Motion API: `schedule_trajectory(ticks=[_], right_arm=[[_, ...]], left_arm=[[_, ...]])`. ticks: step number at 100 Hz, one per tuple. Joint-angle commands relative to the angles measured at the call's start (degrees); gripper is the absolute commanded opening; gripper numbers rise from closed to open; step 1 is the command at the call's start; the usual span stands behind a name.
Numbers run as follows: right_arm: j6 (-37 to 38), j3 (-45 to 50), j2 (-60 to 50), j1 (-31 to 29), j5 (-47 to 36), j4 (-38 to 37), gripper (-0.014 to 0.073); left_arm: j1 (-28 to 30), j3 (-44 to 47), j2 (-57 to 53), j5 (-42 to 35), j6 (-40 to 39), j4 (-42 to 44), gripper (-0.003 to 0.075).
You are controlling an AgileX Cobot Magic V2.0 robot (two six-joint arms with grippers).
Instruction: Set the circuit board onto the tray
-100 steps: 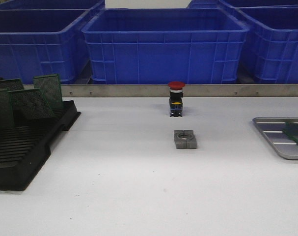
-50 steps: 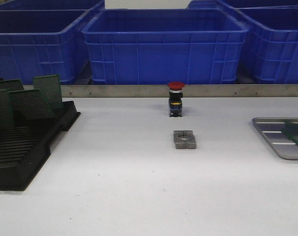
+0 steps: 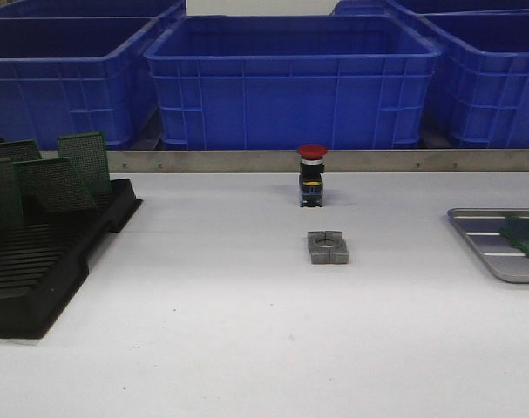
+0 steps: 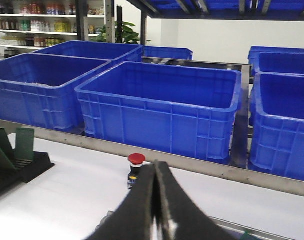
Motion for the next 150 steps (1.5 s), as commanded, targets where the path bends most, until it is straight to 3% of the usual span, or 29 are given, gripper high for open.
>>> schedule_trajectory(ticks=[1,38,47,54,65,78,99,109,121,150], right_arm=[[-0.07,-1.38,0.49,-0.07,2.21,0.68,-0.0112],[-0.07,-1.38,0.49,-0.07,9.64,0.68,-0.0112],[-0.07,-1.38,0.49,-0.07,11.00,0.68,-0.0112],[-0.07,-1.38,0.49,-0.07,12.16,0.68,-0.0112],[-0.07,-1.38,0.49,-0.07,13.08,0.68,-0.0112],[-0.07,-1.38,0.49,-0.07,14.04,0.68,-0.0112],[-0.07,-1.38,0.49,-0.07,14.86,0.68,-0.0112],[-0.07,-1.38,0.49,-0.07,14.86,0.68,-0.0112],[-0.07,-1.38,0.49,-0.07,14.86,0.68,-0.0112],[-0.07,-1.38,0.49,-0.07,15.09,0.68,-0.0112]], left_arm=[[0.05,-1.68,0.61,-1.18,-0.62,-1.55,-0.0020],[0.05,-1.59,0.61,-1.42,-0.62,-1.55,-0.0020],[0.05,-1.18,0.37,-3.31,-3.44,1.90,-0.0020],[0.05,-0.81,0.14,-2.83,-18.29,11.39,-0.0020],[0.05,0.12,-0.38,-1.67,-40.63,33.46,-0.0020],[0.05,3.36,-1.67,-3.73,-53.74,47.46,-0.0020],[-2.56,13.99,-7.12,-18.14,-77.42,68.21,-0.0020],[-4.03,18.91,-9.48,-22.66,-78.64,68.93,-0.0020],[-4.59,18.99,-12.10,-15.99,-77.51,69.13,-0.0020],[-4.59,18.89,-12.00,-18.59,-76.48,64.49,-0.0020]])
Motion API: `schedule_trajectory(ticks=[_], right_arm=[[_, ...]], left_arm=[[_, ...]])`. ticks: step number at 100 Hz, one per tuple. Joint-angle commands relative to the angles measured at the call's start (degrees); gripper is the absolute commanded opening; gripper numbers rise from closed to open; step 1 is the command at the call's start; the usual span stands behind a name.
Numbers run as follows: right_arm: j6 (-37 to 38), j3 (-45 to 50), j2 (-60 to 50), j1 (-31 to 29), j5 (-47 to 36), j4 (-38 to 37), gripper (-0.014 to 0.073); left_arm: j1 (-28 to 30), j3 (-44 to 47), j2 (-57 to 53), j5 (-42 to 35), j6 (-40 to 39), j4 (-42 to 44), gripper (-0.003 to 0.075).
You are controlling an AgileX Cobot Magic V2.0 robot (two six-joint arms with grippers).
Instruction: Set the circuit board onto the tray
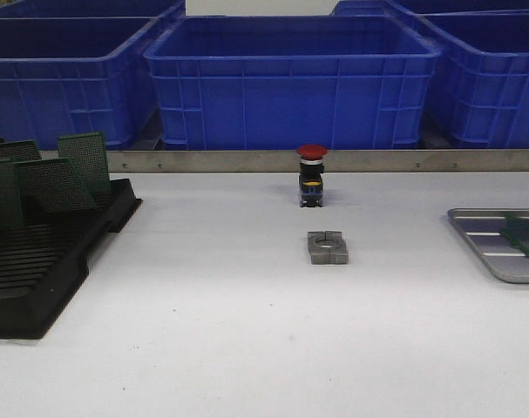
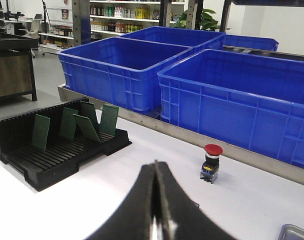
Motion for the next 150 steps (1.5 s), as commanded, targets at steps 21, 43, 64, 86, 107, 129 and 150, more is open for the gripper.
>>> schedule_trajectory(ticks=[21,43,64,86,107,129,150], right_arm=[[-0.12,-1.49,0.49,-0.07,-0.25,1.24,-0.0112],[-0.12,-1.49,0.49,-0.07,-0.25,1.24,-0.0112],[-0.12,-1.49,0.49,-0.07,-0.25,1.24,-0.0112],[-0.12,-1.39,0.49,-0.07,-0.25,1.26,-0.0112],[-0.93,-0.58,0.49,-0.13,-7.96,0.79,-0.0112],[18.39,1.77,0.49,-2.62,-17.25,-21.59,-0.0112],[69.95,5.03,-1.74,-8.19,-19.91,-70.53,-0.0112]], left_arm=[[-0.47,2.74,-1.75,-5.63,0.05,-1.78,-0.0020],[-0.47,2.74,-1.75,-5.63,0.05,-1.78,-0.0020],[-0.47,2.74,-1.75,-5.63,0.05,-1.78,-0.0020],[-0.47,2.74,-1.75,-5.63,0.05,-1.78,-0.0020],[-0.47,2.74,-1.75,-5.63,0.05,-1.78,-0.0020],[-0.47,2.74,-1.75,-5.63,0.05,-1.78,-0.0020],[-0.47,2.74,-1.75,-5.63,0.05,-1.78,-0.0020]])
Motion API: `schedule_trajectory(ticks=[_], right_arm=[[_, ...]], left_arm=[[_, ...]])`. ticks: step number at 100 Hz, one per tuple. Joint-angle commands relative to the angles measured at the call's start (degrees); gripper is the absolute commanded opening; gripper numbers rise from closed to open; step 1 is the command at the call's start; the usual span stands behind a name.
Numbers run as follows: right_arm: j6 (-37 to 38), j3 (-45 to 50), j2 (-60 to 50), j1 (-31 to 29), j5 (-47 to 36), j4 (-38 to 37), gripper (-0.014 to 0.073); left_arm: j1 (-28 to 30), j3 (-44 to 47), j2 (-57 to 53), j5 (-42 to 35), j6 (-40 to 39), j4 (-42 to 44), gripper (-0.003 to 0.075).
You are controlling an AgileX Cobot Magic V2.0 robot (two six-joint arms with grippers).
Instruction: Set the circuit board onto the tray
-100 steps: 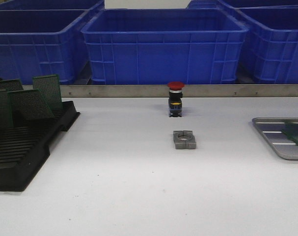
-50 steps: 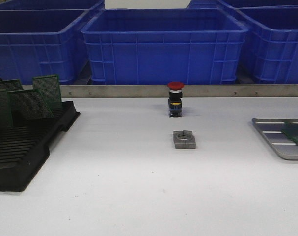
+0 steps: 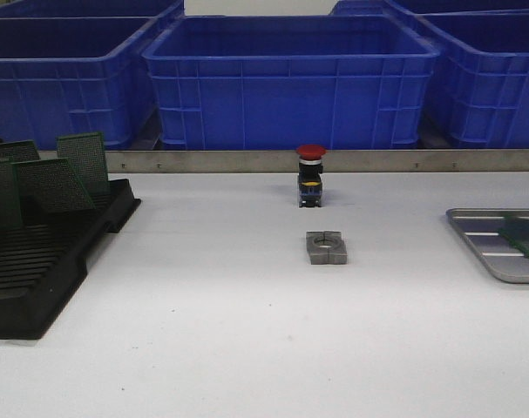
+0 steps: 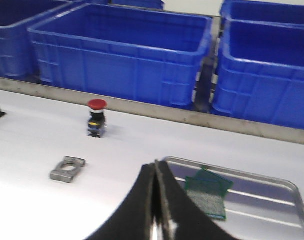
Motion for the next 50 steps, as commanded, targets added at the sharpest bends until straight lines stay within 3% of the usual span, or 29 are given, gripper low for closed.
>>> schedule_trajectory(ticks=[1,7,16,50], right_arm=[[22.53,0.78,-0.94,-2.42,-4.48,-20.80,-0.0112],[32.04,3.03,-2.63,-3.80,-5.60,-27.90,-0.0112],[38.06,5.84,-6.19,-5.56,-8.21,-32.60,-0.0112],[38.19,5.84,-9.83,-6.78,-7.86,-33.09,-0.0112]], left_arm=[[-0.47,2.74,-1.75,-4.97,0.05,-0.42,-0.0020],[-0.47,2.74,-1.75,-4.97,0.05,-0.42,-0.0020],[-0.47,2.74,-1.75,-4.97,0.05,-0.42,-0.0020],[-0.47,2.74,-1.75,-4.97,0.05,-0.42,-0.0020]])
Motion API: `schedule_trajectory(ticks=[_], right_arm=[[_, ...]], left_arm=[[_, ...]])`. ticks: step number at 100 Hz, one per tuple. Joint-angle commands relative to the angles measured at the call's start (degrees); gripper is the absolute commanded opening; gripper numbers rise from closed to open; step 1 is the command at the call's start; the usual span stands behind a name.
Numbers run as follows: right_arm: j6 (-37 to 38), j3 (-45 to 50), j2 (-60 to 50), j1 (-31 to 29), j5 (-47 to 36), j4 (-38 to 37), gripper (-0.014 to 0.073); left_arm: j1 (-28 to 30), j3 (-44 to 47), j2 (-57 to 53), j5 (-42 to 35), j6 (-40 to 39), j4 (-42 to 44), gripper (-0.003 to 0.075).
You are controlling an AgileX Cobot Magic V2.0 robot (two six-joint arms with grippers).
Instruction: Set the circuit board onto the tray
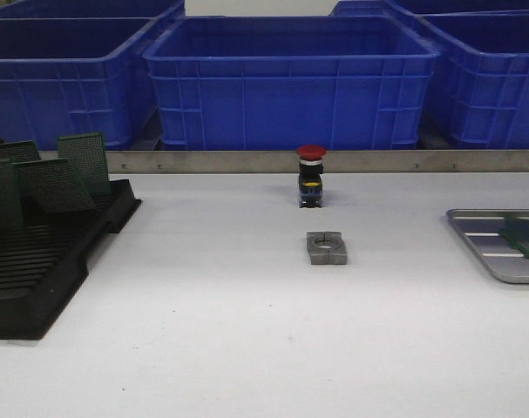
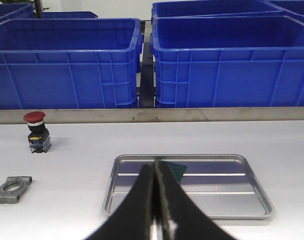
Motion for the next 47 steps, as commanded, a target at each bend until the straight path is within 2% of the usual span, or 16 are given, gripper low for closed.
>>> schedule_trajectory(ticks=[1,47], right_arm=[[0.17,-0.57,-1.66,-0.35,-5.11,-0.36,-0.0112],[0.17,-0.68,-1.66,-0.35,-4.84,-0.37,-0.0112]], left_arm=[[-0.47,2.74,-1.75,-4.80,0.05,-0.42,-0.0020],[-0.47,2.74,-1.75,-4.80,0.05,-0.42,-0.0020]])
